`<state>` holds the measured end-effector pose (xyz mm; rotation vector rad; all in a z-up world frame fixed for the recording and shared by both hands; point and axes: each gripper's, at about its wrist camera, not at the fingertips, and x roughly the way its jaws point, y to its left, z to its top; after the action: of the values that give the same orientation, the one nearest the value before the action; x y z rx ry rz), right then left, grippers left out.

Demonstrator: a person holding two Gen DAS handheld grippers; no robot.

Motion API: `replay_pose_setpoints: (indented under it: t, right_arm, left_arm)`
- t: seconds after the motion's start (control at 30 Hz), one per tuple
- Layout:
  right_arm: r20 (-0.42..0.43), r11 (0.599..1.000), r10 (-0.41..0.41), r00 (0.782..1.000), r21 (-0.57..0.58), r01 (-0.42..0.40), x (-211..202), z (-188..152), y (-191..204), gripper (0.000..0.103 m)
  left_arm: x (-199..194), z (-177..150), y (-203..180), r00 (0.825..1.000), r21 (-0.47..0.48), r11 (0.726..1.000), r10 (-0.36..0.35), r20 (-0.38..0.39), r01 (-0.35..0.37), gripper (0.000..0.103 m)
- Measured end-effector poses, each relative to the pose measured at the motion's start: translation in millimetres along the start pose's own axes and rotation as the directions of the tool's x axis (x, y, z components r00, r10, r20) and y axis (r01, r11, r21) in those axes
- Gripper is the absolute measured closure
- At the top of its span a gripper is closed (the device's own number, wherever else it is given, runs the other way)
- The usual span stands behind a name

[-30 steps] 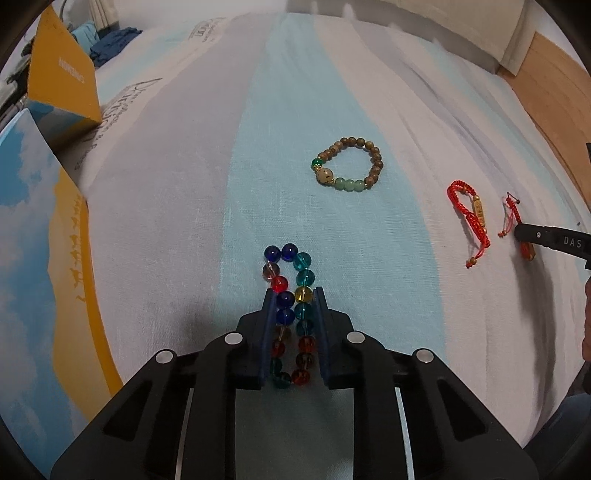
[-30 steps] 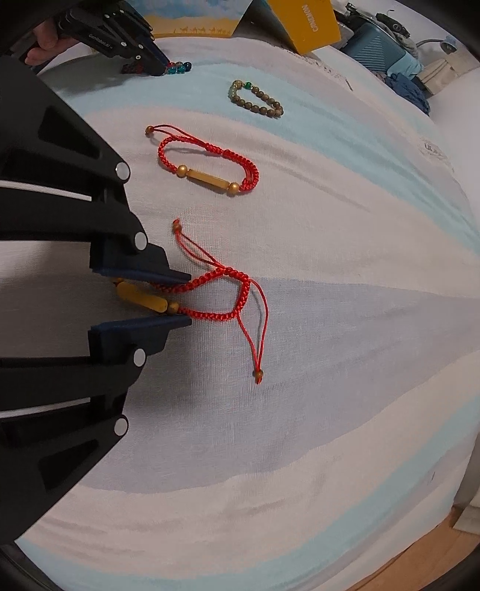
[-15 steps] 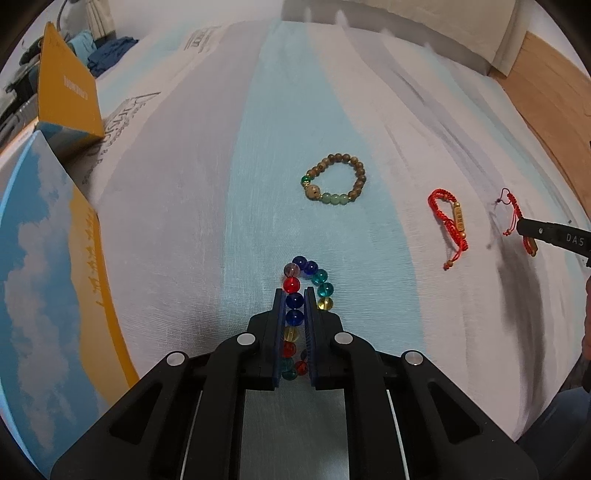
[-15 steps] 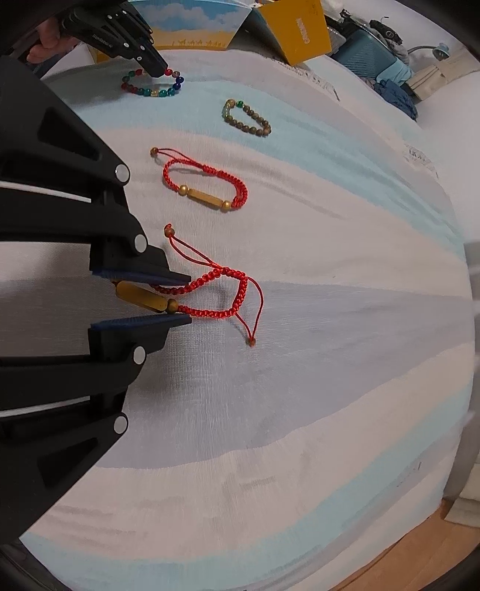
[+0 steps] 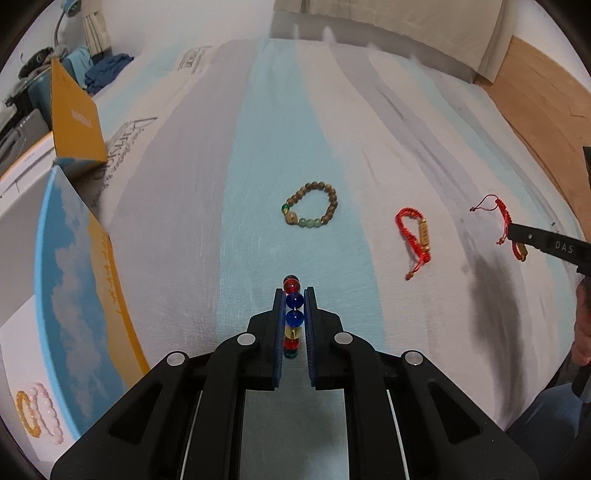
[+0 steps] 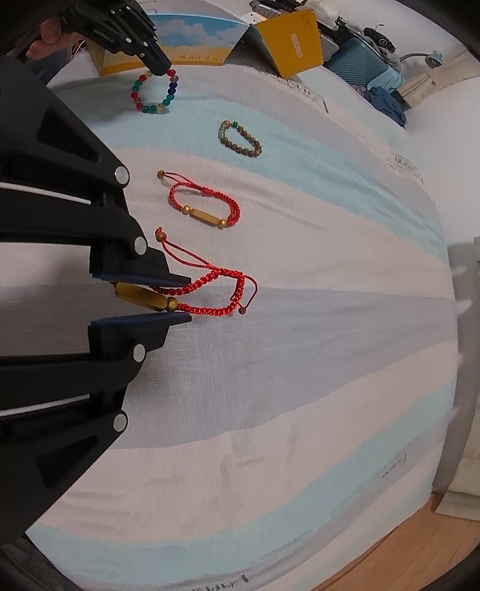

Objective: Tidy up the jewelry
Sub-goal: 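Lift both bracelets and carry them toward the white box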

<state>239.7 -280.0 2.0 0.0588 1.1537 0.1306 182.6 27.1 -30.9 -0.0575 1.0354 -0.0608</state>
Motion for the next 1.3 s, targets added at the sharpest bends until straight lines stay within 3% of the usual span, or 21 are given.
replay_pose_setpoints:
  t: [0.7,1.3]
  right_arm:
    - [0.067,0.999,0.021,0.998,-0.038,-0.019,-62,-5,28,0.09]
    - [0.058,0.99,0.073,0.996,-0.123,-0.065,-94,-19,90,0.09]
  left_arm:
    - [-70,7,0,0.997,-0.002,1.0,-0.008,0.079,0.008,0.094]
    - [-128,6,39,0.996,-0.104,0.995,0.008,0.087,0.001,0.094]
